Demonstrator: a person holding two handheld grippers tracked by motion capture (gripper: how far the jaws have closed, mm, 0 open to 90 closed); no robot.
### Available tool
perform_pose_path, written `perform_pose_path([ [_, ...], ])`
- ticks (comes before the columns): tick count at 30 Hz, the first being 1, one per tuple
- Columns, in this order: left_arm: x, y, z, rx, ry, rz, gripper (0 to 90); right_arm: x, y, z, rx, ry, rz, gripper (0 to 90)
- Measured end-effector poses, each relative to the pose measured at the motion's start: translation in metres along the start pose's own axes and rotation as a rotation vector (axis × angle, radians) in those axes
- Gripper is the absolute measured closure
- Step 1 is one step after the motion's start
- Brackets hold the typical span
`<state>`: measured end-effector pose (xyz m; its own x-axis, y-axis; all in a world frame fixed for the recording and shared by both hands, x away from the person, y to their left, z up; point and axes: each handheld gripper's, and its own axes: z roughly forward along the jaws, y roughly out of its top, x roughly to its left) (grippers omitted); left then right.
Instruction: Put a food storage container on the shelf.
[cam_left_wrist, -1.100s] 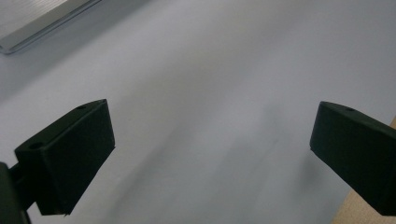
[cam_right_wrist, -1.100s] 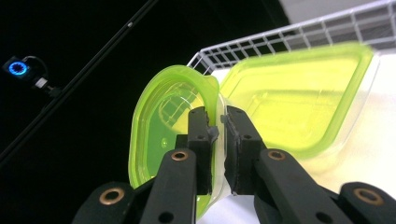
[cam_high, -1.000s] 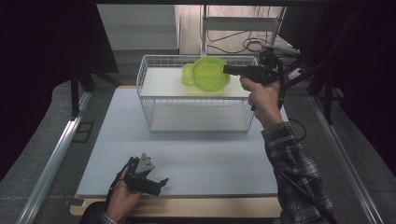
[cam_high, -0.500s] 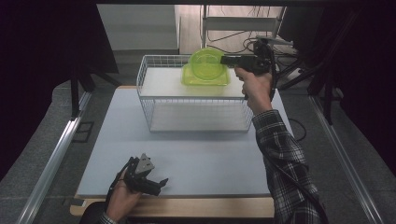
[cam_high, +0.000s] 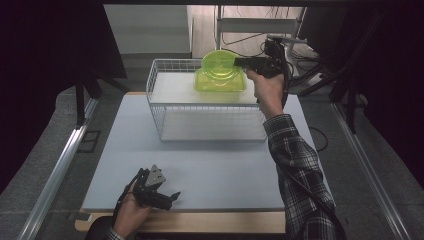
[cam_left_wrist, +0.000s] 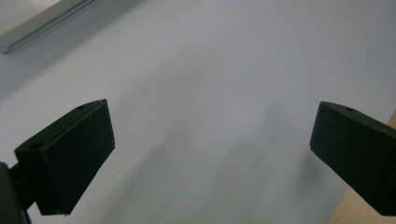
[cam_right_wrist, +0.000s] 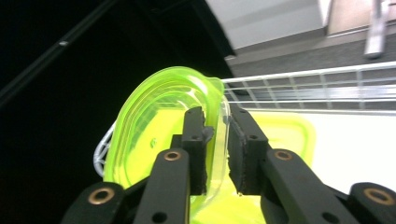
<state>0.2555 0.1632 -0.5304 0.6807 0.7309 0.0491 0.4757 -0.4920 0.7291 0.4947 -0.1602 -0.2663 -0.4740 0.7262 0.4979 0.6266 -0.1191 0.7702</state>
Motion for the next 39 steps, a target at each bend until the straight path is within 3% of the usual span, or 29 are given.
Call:
perform_pose_path([
  [5, 0.000, 0.000, 0.001, 0.006, -0.002, 0.004, 0.0, -0.002, 0.000, 0.004, -0.002, -0.039, -0.005, 73.2],
  [12, -0.001, 0.000, 0.001, 0.011, -0.004, 0.006, 0.0, -0.003, 0.000, 0.006, -0.005, -0.031, 0.004, 70.6],
  [19, -0.001, 0.000, 0.001, 0.011, -0.001, 0.011, 0.0, -0.001, 0.001, 0.001, -0.014, 0.001, 0.003, 59.5],
  [27, -0.001, 0.001, 0.000, -0.001, -0.001, 0.004, 0.0, 0.000, -0.003, -0.009, 0.000, 0.046, -0.044, 44.7],
  [39, -0.001, 0.001, 0.001, 0.006, -0.003, 0.007, 0.0, 0.000, -0.016, -0.018, 0.042, 0.081, -0.124, 31.7],
])
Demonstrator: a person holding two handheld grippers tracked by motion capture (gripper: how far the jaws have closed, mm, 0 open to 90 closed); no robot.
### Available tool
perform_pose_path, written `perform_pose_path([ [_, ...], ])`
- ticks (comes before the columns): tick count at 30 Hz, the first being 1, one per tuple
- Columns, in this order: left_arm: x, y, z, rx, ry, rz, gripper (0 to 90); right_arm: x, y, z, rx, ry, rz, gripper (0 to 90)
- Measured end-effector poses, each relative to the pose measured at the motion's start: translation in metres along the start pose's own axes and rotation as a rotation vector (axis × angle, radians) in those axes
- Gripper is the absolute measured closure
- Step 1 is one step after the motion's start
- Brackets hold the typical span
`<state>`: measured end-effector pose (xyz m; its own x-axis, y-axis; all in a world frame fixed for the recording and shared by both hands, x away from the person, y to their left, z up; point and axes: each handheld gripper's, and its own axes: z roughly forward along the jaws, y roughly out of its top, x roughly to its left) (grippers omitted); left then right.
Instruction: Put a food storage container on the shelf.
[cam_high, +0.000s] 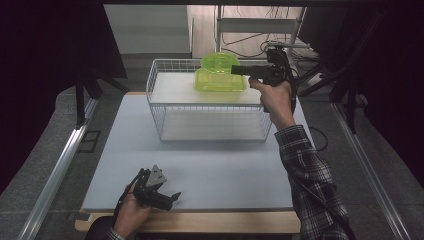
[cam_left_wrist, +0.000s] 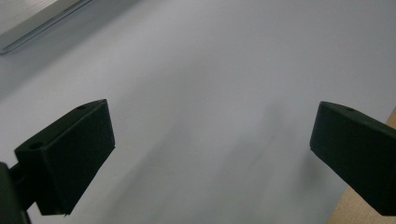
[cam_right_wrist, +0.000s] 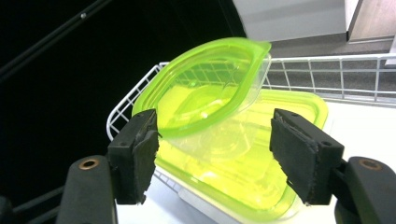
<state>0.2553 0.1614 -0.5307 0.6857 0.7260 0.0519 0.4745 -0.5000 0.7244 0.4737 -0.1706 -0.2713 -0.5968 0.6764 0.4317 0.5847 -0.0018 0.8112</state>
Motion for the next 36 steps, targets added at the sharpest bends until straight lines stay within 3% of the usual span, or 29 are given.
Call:
perform_pose_path([
  [6, 0.000, 0.000, 0.001, 0.001, -0.003, 0.002, 0.0, 0.004, -0.008, -0.004, 0.008, -0.010, -0.066, 24.7],
  [16, 0.000, 0.000, 0.001, 0.002, -0.002, 0.008, 0.0, 0.005, -0.024, -0.007, 0.025, -0.021, -0.135, 15.2],
  [29, -0.001, 0.000, 0.000, -0.006, -0.005, 0.005, 0.0, 0.007, -0.049, -0.011, 0.043, -0.027, -0.236, 8.5],
  [36, 0.000, 0.000, 0.000, -0.006, -0.004, 0.007, 0.0, 0.012, -0.061, -0.014, 0.066, -0.033, -0.262, 5.9],
])
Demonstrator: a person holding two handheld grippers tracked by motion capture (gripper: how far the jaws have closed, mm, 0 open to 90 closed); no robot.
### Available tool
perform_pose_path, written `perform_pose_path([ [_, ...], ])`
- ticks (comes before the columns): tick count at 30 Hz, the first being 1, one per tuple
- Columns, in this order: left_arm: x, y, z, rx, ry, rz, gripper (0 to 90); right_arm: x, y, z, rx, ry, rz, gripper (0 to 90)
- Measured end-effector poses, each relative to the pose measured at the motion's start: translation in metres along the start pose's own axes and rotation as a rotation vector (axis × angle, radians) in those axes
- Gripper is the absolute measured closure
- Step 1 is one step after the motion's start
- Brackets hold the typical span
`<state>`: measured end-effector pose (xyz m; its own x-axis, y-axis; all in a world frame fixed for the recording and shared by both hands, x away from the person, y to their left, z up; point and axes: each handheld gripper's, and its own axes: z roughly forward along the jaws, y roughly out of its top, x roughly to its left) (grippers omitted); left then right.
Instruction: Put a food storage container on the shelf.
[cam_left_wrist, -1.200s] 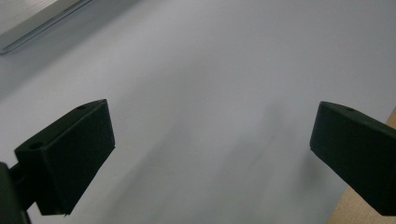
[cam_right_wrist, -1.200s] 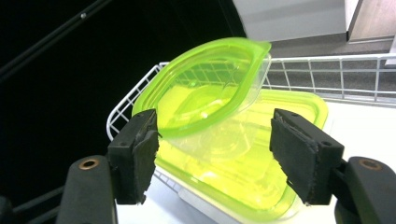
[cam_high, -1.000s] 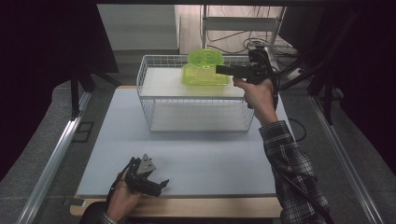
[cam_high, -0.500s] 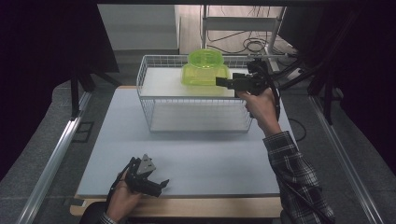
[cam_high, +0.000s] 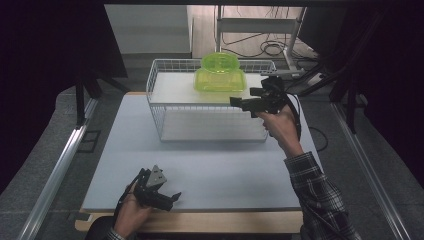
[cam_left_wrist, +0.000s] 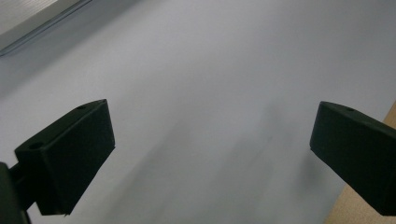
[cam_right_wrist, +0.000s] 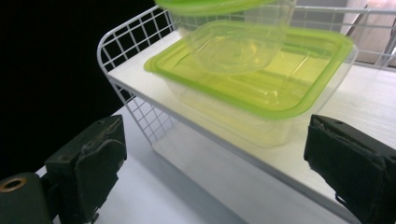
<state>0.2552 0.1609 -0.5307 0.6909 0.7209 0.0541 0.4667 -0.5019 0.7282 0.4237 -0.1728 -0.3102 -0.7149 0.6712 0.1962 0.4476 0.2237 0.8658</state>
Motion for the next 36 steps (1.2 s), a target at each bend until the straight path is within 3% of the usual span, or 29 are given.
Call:
perform_pose_path([
  [8, -0.001, 0.000, 0.000, 0.002, 0.000, 0.004, 0.0, 0.009, -0.013, 0.000, 0.013, -0.018, -0.066, 1.3],
  [19, -0.001, 0.000, 0.000, -0.001, -0.005, 0.005, 0.0, 0.008, -0.036, -0.003, 0.030, -0.012, -0.071, 0.3],
  [33, -0.001, 0.000, 0.000, -0.006, -0.005, 0.005, 0.1, 0.012, -0.058, -0.006, 0.042, -0.035, -0.142, 0.4],
  [36, 0.000, 0.000, 0.000, -0.009, -0.007, 0.003, 0.1, 0.012, -0.064, -0.005, 0.047, -0.029, -0.133, 0.4],
])
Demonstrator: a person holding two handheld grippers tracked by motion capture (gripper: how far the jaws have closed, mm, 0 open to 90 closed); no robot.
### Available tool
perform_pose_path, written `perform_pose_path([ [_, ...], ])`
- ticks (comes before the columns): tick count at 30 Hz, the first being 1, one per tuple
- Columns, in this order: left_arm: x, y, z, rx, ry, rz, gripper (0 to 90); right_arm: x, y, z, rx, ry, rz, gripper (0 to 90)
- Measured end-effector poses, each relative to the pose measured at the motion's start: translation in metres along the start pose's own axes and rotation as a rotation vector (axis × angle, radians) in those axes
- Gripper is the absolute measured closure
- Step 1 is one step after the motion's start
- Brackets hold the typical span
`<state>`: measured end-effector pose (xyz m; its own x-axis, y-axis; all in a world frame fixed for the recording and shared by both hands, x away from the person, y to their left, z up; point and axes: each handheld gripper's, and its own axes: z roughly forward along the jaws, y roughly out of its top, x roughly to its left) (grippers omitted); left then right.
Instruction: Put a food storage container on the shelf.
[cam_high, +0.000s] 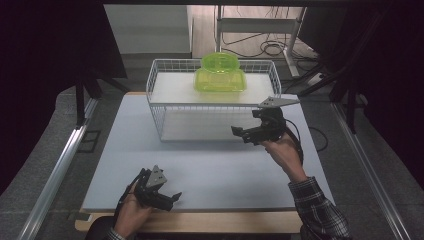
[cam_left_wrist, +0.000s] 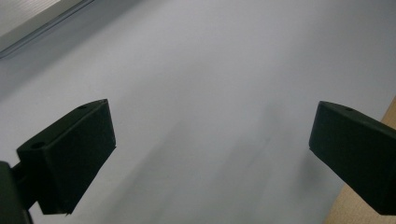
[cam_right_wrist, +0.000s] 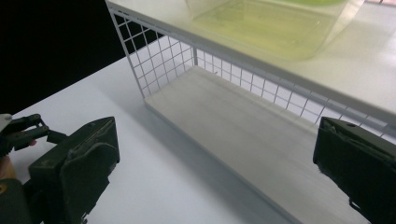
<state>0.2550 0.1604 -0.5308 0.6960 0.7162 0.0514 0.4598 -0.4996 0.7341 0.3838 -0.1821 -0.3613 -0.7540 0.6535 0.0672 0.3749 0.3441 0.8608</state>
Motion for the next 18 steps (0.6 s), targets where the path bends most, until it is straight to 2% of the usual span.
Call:
perform_pose_path([
  [10, 0.000, 0.000, 0.000, 0.004, 0.000, 0.004, 0.1, 0.003, -0.020, 0.004, 0.024, -0.012, -0.007, 0.5],
  [18, -0.001, 0.000, 0.001, 0.009, -0.001, 0.007, 0.1, 0.009, -0.033, 0.008, 0.047, -0.030, -0.034, 0.3],
])
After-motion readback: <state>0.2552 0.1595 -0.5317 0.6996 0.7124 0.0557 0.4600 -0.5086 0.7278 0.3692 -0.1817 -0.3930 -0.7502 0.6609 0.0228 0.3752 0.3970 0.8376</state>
